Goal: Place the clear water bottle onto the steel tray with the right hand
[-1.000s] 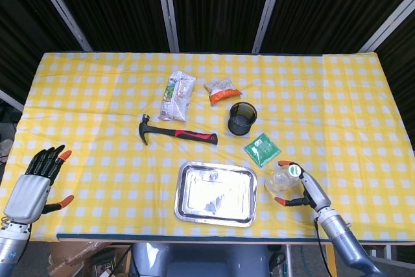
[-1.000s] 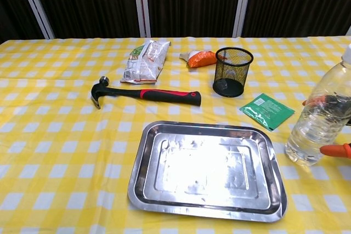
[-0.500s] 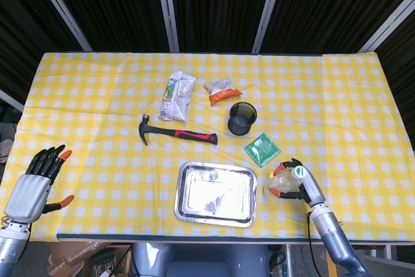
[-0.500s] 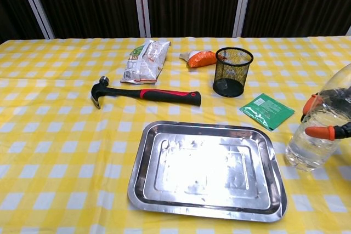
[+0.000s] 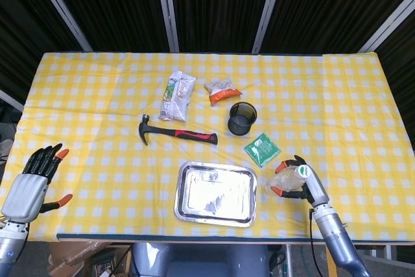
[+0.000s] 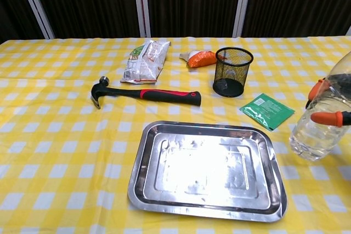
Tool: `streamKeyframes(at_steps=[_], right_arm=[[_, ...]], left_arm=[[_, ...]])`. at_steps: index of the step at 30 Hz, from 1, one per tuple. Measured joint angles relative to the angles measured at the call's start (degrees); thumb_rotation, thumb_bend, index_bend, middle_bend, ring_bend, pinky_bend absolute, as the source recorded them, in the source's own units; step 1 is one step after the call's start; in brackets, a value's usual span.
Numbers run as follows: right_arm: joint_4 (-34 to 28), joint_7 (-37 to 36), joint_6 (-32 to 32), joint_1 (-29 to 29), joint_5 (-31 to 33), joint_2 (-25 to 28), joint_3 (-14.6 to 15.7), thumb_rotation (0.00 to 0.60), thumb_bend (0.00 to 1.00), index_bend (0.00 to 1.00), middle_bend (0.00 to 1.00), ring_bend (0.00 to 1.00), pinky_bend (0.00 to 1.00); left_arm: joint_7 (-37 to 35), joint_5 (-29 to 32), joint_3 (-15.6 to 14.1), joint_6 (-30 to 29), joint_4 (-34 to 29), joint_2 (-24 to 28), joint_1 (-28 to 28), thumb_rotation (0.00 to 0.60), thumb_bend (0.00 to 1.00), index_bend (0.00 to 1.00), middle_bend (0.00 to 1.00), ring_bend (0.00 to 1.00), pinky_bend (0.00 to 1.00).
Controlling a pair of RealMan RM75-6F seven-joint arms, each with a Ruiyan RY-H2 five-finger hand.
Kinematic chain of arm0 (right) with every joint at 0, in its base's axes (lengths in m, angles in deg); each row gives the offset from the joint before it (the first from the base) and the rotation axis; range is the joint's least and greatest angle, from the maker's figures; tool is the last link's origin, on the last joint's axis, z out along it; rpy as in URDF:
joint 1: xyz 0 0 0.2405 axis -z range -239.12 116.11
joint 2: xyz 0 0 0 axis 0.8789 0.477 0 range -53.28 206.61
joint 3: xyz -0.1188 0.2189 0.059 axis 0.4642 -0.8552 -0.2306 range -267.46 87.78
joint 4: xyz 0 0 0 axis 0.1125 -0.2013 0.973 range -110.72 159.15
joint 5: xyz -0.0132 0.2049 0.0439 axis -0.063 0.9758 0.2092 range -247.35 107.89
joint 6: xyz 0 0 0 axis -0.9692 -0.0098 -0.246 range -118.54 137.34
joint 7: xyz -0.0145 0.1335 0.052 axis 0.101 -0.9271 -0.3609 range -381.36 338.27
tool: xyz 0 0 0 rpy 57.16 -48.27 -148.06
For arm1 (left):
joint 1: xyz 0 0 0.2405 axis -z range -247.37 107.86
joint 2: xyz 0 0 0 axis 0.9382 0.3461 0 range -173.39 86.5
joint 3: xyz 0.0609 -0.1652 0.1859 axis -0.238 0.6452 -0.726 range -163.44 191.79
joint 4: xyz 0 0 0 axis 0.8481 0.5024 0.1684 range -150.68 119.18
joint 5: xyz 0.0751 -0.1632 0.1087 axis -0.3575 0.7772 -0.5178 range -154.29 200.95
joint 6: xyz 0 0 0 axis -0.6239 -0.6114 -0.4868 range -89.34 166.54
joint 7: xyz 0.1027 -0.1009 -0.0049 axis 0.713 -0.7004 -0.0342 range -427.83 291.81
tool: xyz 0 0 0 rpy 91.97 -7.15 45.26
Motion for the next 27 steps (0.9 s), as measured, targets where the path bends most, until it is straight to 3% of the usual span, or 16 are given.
streamKeyframes(at_steps=[12, 27], right_arm=[[-13.67, 5.19, -4.21, 2.02, -4.23, 6.06, 1.13, 0.6, 0.33, 0.65, 0.54, 0.26, 0.0], [-15.71, 16.42, -1.89, -0.79, 0.28, -2.18, 1.48, 0.6, 0.33, 0.65, 0.54, 0.26, 0.0]], left_arm=[[-0.51, -0.43, -0.02, -0.49, -0.11, 0.04, -0.09, 0.6, 0.18, 0.06, 0.0, 0.0, 0.0], [-1.48, 0.66, 0.32, 0.01, 0.05, 0.34, 0.07, 0.6, 0.18, 0.06, 0.0, 0.0, 0.0]])
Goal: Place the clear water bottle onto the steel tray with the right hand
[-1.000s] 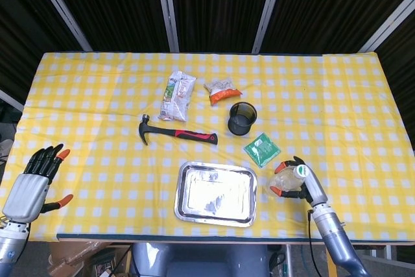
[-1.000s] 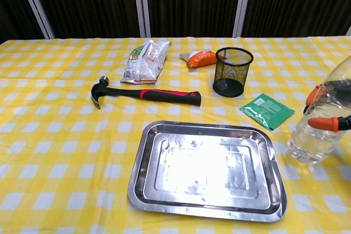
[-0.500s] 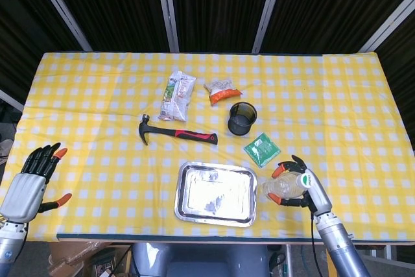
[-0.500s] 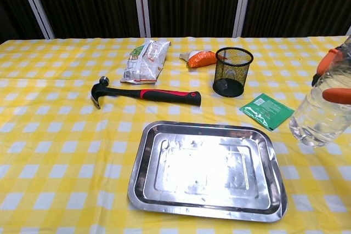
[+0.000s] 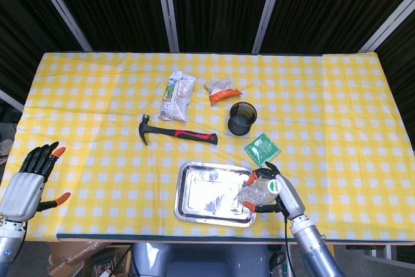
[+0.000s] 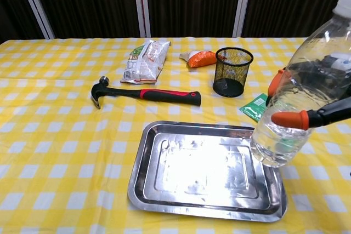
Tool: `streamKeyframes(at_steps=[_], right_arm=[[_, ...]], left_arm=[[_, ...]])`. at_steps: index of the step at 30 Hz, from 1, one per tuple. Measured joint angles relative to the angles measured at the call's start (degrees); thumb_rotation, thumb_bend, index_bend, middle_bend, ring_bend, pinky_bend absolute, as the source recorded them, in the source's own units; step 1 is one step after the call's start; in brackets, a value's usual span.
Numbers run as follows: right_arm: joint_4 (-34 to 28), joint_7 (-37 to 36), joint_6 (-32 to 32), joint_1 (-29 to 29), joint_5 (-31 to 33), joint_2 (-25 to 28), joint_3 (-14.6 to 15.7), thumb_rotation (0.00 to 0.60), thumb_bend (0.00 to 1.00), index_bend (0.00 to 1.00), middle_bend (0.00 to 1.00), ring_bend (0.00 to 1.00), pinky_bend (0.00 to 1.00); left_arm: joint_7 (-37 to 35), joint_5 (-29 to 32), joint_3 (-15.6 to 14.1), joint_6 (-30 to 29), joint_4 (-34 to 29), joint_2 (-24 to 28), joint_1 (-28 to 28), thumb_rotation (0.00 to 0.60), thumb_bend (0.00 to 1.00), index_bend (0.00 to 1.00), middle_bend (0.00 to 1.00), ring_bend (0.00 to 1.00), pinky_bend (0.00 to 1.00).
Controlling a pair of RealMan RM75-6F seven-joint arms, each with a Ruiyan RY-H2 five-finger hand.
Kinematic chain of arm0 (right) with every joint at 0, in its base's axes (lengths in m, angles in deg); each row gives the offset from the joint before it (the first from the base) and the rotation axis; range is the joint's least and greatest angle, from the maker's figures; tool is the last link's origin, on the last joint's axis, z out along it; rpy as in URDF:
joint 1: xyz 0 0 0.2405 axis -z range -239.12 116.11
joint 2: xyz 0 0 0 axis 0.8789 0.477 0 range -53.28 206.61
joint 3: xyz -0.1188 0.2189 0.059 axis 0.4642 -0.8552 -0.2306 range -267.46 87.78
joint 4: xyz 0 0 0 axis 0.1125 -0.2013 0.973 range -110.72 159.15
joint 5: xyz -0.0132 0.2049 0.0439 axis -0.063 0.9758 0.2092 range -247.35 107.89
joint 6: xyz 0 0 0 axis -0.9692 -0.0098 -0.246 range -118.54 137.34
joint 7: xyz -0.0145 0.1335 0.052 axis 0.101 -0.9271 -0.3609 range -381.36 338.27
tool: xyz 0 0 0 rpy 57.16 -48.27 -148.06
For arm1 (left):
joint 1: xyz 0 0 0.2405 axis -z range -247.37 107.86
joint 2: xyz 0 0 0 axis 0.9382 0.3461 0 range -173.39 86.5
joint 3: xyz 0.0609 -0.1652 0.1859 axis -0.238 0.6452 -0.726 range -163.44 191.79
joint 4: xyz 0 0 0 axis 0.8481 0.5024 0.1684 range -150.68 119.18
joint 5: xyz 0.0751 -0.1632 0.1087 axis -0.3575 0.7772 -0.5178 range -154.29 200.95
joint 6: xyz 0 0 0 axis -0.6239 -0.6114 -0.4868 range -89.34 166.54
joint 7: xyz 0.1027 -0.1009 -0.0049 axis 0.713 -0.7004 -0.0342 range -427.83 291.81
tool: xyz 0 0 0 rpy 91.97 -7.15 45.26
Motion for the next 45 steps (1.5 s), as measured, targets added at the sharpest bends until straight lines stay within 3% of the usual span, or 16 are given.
streamKeyframes(at_steps=[9, 17, 21, 26, 33, 39, 45], right_arm=[[-2.68, 5.51, 0.02, -0.89, 2.3, 2.42, -1.26, 0.6, 0.4, 0.66, 0.55, 0.26, 0.0], [-14.96, 14.87, -1.92, -1.77, 8.4, 11.62, -4.55, 0.6, 0.44, 0.66, 0.55, 0.26, 0.0], [-20.15, 17.19, -2.54, -2.81, 11.47, 17.57, -7.86, 0.6, 0.45, 0.66, 0.55, 0.26, 0.0], [-20.45, 13.58, -1.05, -4.27, 12.68, 22.87, -12.22, 0.6, 0.45, 0.66, 0.55, 0.26, 0.0], [-20.46, 2.51, 4.32, -5.3, 13.44, 31.6, -16.73, 0.6, 0.45, 0.66, 0.55, 0.26, 0.0], [-20.46, -1.21, 9.5, -4.72, 13.8, 35.31, -15.17, 0.6, 0.45, 0.66, 0.56, 0.26, 0.0], [-20.44, 0.18, 12.64, -4.36, 17.05, 33.64, -9.5, 0.6, 0.47, 0.67, 0.56, 0.26, 0.0]], left_arm=[[0.2, 0.47, 0.07, 0.25, -0.04, -0.07, 0.03, 0.6, 0.18, 0.06, 0.0, 0.0, 0.0], [-0.49, 0.66, 0.18, 0.04, -0.15, 0.23, -0.08, 0.6, 0.18, 0.06, 0.0, 0.0, 0.0], [-0.79, 0.65, 0.2, -0.15, -0.18, 0.36, -0.17, 0.6, 0.18, 0.06, 0.0, 0.0, 0.0], [-1.09, 0.63, 0.19, -0.43, -0.21, 0.52, -0.33, 0.6, 0.18, 0.06, 0.0, 0.0, 0.0], [-1.45, 1.02, 0.44, -0.46, -0.05, 0.61, -0.36, 0.6, 0.18, 0.06, 0.0, 0.0, 0.0], [-1.39, 1.04, 0.44, -0.47, -0.03, 0.61, -0.38, 0.6, 0.18, 0.06, 0.0, 0.0, 0.0], [-1.1, 1.16, 0.46, -0.38, -0.04, 0.49, -0.39, 0.6, 0.18, 0.06, 0.0, 0.0, 0.0]])
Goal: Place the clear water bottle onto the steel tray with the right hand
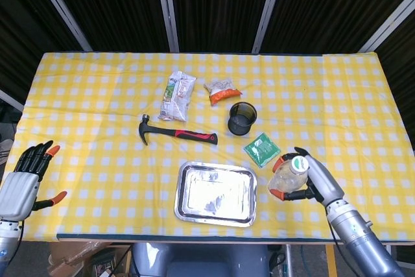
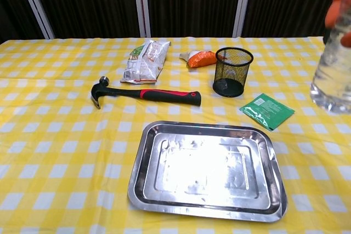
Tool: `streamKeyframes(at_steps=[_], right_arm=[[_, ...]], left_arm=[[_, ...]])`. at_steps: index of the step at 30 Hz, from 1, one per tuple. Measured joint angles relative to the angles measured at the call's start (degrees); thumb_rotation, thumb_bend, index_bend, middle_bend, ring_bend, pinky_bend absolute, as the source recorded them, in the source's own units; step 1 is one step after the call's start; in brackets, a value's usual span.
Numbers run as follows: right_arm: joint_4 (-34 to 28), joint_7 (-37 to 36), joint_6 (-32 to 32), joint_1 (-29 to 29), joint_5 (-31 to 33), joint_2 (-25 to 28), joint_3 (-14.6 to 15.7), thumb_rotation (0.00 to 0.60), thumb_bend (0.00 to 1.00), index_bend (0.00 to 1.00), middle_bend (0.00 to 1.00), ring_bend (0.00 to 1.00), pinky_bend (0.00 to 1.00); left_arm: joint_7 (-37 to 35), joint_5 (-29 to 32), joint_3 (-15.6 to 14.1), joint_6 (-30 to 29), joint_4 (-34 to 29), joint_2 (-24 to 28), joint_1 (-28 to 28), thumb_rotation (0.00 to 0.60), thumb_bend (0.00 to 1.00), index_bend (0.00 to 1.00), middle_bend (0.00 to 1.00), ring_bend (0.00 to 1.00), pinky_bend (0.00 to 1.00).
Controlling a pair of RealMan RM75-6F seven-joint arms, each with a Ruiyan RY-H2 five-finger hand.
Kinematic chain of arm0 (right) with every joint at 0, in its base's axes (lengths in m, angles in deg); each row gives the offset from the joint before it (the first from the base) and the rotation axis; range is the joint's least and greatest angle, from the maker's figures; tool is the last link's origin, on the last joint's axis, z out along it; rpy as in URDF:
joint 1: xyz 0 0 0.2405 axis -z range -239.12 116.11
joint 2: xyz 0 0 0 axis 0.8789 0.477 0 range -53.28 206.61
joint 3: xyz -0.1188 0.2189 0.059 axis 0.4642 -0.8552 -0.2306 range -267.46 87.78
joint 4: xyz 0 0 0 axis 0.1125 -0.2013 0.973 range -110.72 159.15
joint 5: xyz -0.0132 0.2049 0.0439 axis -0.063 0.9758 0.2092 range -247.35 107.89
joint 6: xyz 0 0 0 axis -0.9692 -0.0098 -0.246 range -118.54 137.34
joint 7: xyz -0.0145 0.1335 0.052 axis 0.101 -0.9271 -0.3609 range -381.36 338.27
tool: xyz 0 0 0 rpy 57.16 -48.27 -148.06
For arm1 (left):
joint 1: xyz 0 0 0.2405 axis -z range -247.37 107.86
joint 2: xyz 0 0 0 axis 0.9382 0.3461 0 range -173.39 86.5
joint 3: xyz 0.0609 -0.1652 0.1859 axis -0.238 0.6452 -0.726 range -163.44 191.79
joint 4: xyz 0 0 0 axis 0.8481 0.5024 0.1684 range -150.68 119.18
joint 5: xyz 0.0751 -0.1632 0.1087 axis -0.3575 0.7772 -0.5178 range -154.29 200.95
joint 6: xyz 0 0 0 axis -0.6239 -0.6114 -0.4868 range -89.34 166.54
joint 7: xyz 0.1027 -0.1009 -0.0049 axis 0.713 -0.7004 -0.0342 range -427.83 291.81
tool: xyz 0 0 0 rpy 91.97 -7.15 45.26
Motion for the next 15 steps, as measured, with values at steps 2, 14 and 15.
streamKeyframes(at_steps=[2, 14, 15], right_arm=[[0.52, 0.67, 0.28, -0.05, 1.31, -2.19, 1.43, 0.6, 0.48, 0.67, 0.56, 0.26, 0.0], [12.35, -3.58, 0.07, 1.25, -0.87, -15.15, 5.66, 0.6, 0.48, 0.68, 0.57, 0.26, 0.0], [12.6, -3.92, -0.12, 1.51, -1.51, -15.12, 5.77, 0.6, 0.48, 0.68, 0.57, 0.26, 0.0]], left_arm=[[0.12, -0.01, -0.01, 0.02, 0.03, -0.05, 0.0, 0.6, 0.18, 0.06, 0.0, 0.0, 0.0], [0.62, 0.39, 0.13, 0.39, 0.17, -0.29, 0.11, 0.6, 0.18, 0.06, 0.0, 0.0, 0.0], [0.7, 0.35, 0.1, 0.43, 0.15, -0.33, 0.13, 0.6, 0.18, 0.06, 0.0, 0.0, 0.0]])
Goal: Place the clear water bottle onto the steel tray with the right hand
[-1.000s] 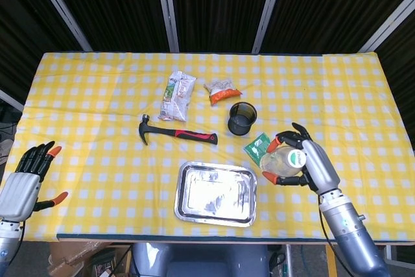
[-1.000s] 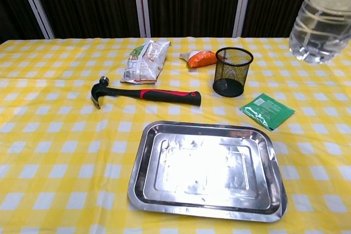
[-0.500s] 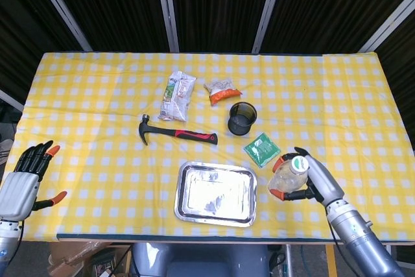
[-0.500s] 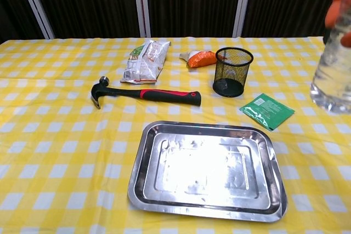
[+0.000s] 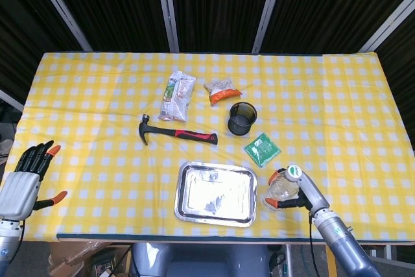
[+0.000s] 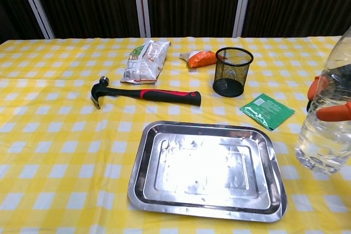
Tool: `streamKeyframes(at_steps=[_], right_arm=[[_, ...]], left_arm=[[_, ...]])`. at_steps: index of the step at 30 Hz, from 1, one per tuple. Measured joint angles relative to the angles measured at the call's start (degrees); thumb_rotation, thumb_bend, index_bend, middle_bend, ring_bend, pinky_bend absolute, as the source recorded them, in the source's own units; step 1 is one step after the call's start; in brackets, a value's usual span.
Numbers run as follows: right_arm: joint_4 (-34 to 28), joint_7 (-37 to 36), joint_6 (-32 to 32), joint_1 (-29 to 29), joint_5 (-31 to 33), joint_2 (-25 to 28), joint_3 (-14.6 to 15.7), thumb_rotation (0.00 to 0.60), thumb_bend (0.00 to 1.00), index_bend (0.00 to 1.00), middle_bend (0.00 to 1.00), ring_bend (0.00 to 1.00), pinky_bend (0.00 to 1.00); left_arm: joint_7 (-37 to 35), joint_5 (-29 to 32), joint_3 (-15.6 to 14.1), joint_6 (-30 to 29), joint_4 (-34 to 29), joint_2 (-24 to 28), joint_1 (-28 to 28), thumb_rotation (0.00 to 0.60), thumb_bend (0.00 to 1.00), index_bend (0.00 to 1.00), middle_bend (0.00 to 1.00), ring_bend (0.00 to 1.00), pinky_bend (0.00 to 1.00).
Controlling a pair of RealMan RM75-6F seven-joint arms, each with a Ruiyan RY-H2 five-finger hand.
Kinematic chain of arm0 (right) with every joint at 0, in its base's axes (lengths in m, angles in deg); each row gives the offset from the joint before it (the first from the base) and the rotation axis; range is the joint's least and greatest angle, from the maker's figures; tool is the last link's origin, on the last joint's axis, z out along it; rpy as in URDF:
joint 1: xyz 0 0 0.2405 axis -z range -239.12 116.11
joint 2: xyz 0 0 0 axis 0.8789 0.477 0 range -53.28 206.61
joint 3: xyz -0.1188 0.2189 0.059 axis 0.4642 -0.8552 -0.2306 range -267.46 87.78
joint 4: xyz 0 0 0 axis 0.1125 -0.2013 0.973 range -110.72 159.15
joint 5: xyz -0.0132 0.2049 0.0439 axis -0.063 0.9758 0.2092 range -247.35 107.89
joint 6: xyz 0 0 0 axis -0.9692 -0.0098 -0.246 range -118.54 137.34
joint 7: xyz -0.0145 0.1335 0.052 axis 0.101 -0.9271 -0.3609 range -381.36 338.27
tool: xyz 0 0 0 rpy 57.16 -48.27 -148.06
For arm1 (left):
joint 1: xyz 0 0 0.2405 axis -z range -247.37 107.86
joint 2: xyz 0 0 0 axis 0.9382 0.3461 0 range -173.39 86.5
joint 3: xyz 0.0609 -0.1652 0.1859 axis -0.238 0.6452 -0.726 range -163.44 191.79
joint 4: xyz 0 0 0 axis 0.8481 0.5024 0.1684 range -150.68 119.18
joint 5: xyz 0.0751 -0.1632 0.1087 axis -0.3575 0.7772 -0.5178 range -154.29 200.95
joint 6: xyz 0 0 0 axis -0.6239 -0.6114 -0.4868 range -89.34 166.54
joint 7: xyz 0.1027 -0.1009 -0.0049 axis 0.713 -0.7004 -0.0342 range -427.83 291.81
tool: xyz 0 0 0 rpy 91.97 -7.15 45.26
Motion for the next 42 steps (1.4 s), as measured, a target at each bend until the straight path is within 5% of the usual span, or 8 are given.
streamKeyframes(at_steps=[12, 26, 33, 42], right_arm=[[-9.15, 0.66, -4.61, 1.91, -4.0, 11.51, -2.13, 0.6, 0.48, 0.68, 0.57, 0.26, 0.0], [-12.55, -9.61, -0.78, -0.2, -5.52, 31.3, -10.49, 0.6, 0.48, 0.68, 0.57, 0.26, 0.0], [-12.61, -10.52, 3.16, -0.28, -5.41, 29.42, -7.96, 0.6, 0.48, 0.68, 0.57, 0.26, 0.0], [-10.23, -3.8, 2.0, 0.68, -4.46, 14.68, -1.18, 0.6, 0.5, 0.68, 0.57, 0.26, 0.0]], left_arm=[[0.0, 0.18, 0.0, -0.13, -0.34, 0.09, -0.16, 0.6, 0.18, 0.06, 0.0, 0.0, 0.0], [-1.14, 0.31, 0.07, -0.38, -0.47, 0.61, -0.35, 0.6, 0.18, 0.06, 0.0, 0.0, 0.0], [-1.33, -0.07, -0.04, -0.69, -0.55, 0.74, -0.47, 0.6, 0.18, 0.06, 0.0, 0.0, 0.0], [-1.58, 0.11, 0.07, -0.6, -0.47, 0.85, -0.46, 0.6, 0.18, 0.06, 0.0, 0.0, 0.0]])
